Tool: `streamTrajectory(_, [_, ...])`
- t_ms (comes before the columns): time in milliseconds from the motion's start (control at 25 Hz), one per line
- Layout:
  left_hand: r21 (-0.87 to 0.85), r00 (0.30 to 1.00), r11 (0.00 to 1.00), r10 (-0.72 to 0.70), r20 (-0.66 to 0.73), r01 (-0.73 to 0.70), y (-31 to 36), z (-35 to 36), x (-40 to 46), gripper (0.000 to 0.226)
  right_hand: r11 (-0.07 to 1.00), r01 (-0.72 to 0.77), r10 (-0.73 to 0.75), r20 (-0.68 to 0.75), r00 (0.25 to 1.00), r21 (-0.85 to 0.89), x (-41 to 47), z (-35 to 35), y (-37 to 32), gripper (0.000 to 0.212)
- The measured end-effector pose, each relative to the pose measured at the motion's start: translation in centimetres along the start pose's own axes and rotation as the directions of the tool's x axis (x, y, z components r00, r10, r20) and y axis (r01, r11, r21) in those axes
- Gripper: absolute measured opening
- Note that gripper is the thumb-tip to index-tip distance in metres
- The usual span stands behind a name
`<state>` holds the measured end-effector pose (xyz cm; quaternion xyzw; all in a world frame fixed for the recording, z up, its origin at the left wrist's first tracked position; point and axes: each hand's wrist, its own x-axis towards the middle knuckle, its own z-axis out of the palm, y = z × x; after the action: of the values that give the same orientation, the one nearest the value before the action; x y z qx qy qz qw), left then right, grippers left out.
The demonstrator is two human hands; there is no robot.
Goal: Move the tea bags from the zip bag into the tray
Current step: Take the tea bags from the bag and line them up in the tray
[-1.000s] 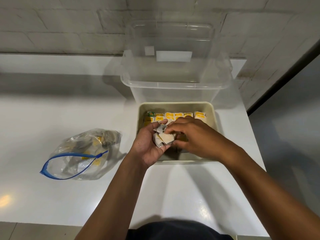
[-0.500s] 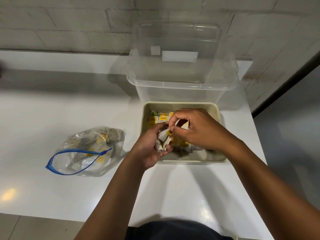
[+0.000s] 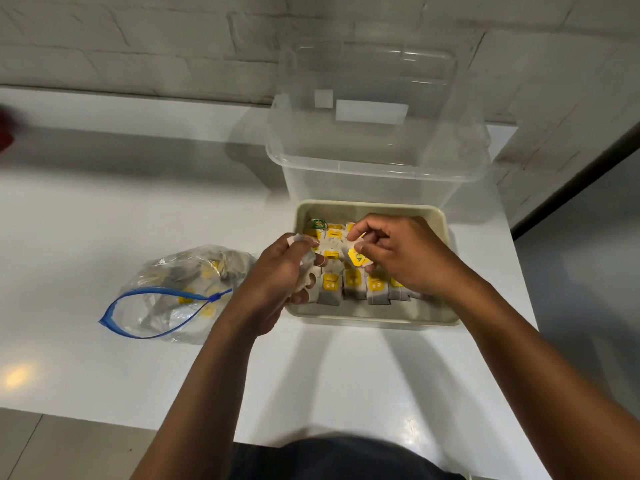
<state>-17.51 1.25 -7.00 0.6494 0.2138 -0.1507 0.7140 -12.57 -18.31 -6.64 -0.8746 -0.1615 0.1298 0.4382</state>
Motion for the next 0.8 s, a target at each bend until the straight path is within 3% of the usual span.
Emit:
streamTrajectory(200, [-0.037,0.999,0.999,0.022,0.037,-0.021,0.4,-1.8,-0.3,0.012,0.964,0.066,-0.018,0.182,0.983,-0.258,0.4,2.6,0.2,0.025])
streamTrajectory(400, [0.011,0.997,0.997,0.071,0.042,-0.072,-0.5,-3.2,-0.1,0.006,0.984,0.029,0.043,0.400,0.915,-0.174,1.3,5.2,-0.1,0.018])
streamTrajectory(640, [0.011,0.992,0.992,0.123,0.023,-0.124,-1.1,-3.9,0.3,0.014,0.935,0.091,0.010,0.284,0.959,-0.344,4.2,8.1,1.5,0.029])
streamTrajectory(800, [0.052,0.990,0.989,0.137,-0.015,-0.136,-1.2,-3.7,0.3,0.011,0.916,0.113,-0.016,0.248,0.969,-0.385,4.7,8.5,1.4,0.024])
